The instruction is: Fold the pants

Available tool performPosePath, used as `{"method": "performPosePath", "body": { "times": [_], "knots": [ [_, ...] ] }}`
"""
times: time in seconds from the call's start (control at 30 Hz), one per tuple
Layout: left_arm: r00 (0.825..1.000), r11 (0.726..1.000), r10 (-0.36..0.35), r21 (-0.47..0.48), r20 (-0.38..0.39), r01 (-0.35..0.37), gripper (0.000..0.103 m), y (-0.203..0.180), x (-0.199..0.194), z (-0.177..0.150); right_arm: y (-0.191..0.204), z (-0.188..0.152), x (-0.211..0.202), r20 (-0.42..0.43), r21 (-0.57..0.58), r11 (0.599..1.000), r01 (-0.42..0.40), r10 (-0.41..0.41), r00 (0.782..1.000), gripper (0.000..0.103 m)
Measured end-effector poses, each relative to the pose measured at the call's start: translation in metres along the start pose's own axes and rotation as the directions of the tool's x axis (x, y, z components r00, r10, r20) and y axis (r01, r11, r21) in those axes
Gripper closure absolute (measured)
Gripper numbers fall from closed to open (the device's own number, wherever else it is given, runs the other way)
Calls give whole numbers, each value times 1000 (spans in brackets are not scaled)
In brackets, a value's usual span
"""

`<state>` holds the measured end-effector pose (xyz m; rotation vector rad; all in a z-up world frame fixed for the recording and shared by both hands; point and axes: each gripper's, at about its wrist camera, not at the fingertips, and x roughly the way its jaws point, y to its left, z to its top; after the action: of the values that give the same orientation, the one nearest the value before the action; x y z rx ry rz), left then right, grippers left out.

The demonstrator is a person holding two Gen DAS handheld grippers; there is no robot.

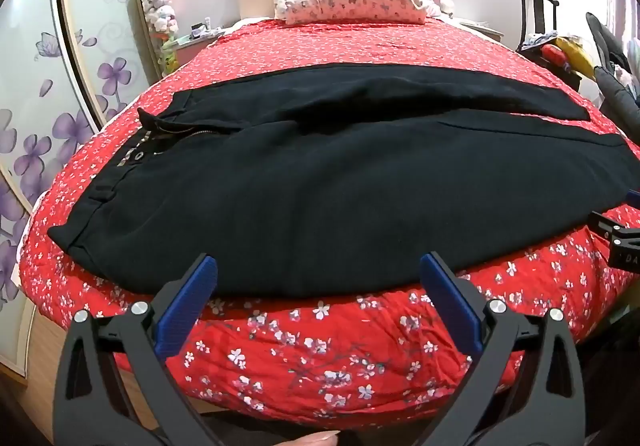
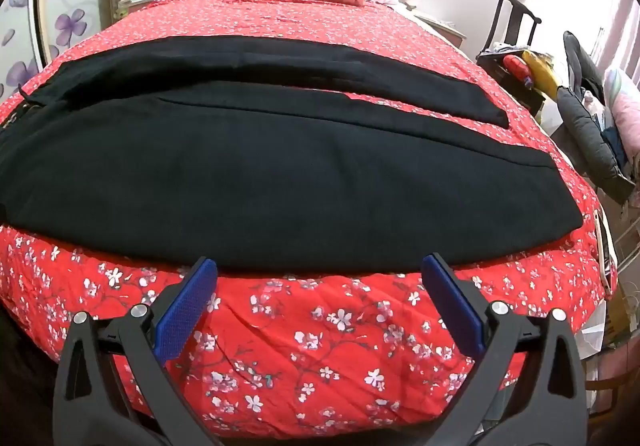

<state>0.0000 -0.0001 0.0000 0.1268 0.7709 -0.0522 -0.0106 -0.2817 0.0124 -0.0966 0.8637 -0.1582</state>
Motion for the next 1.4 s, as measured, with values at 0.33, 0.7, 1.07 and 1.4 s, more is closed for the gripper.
{"method": "performPosePath", "body": {
  "times": [0.33, 0.7, 1.07, 1.4],
  "knots": [
    [1000, 1000, -3, -3, -3, 3, 2, 0, 1, 0, -2, 0, 1, -1, 2, 1000, -3, 3, 1000, 1],
    [1000, 1000, -4, -5, -2, 4, 2, 0, 0, 0, -2, 0, 1, -2, 3, 1000, -5, 5, 1000, 1],
    [1000, 1000, -4, -6, -3, 4, 2, 0, 0, 0, -2, 0, 1, -3, 5, 1000, -6, 6, 1000, 1],
    [1000, 1000, -4, -6, -3, 4, 2, 0, 0, 0, -2, 0, 2, -4, 5, 1000, -7, 7, 1000, 1]
  ]
}}
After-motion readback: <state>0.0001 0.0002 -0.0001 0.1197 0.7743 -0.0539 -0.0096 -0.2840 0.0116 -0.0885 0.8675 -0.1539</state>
